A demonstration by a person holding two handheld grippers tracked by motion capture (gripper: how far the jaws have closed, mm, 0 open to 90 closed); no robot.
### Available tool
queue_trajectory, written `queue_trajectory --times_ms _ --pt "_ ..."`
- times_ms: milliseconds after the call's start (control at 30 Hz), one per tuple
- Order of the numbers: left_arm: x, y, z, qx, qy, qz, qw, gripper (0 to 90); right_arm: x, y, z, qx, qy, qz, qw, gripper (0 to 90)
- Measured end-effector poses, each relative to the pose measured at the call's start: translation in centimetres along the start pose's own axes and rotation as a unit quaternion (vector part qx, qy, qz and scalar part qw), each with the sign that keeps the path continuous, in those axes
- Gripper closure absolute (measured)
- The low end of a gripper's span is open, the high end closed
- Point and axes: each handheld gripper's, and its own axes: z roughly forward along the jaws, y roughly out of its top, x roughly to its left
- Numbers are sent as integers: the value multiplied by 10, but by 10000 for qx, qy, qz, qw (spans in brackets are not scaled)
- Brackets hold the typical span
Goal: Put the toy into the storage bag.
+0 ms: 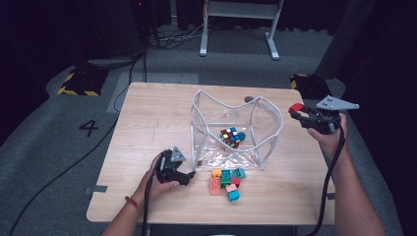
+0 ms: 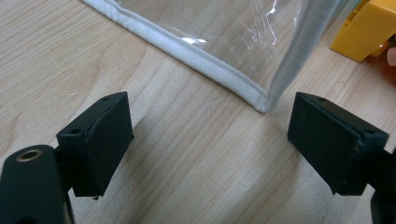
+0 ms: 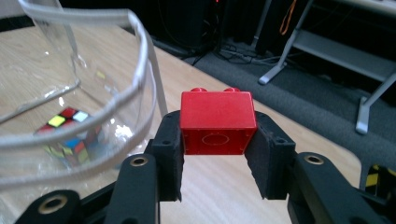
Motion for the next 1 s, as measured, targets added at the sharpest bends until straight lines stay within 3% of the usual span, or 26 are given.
queue_trajectory --times_ms 200,333,633,667,767,1000 --pt "0 0 1 -20 -77 -21 10000 142 -2 26 -7 -144 38 -87 9999 592" --pt "0 0 0 13 -12 -28 10000 142 -2 41 -7 -228 98 -123 9996 592" --pt "0 0 0 0 3 5 10000 142 2 57 -4 -234 282 -129 9992 592" --pt "0 0 1 -11 -68 -18 10000 142 2 59 -3 -268 317 -222 9989 592" --pt "0 0 0 13 13 -15 10000 142 9 64 -3 -266 451 -242 9983 592" --pt "0 0 1 -12 -66 -22 10000 142 28 74 2 -326 817 -409 9953 592"
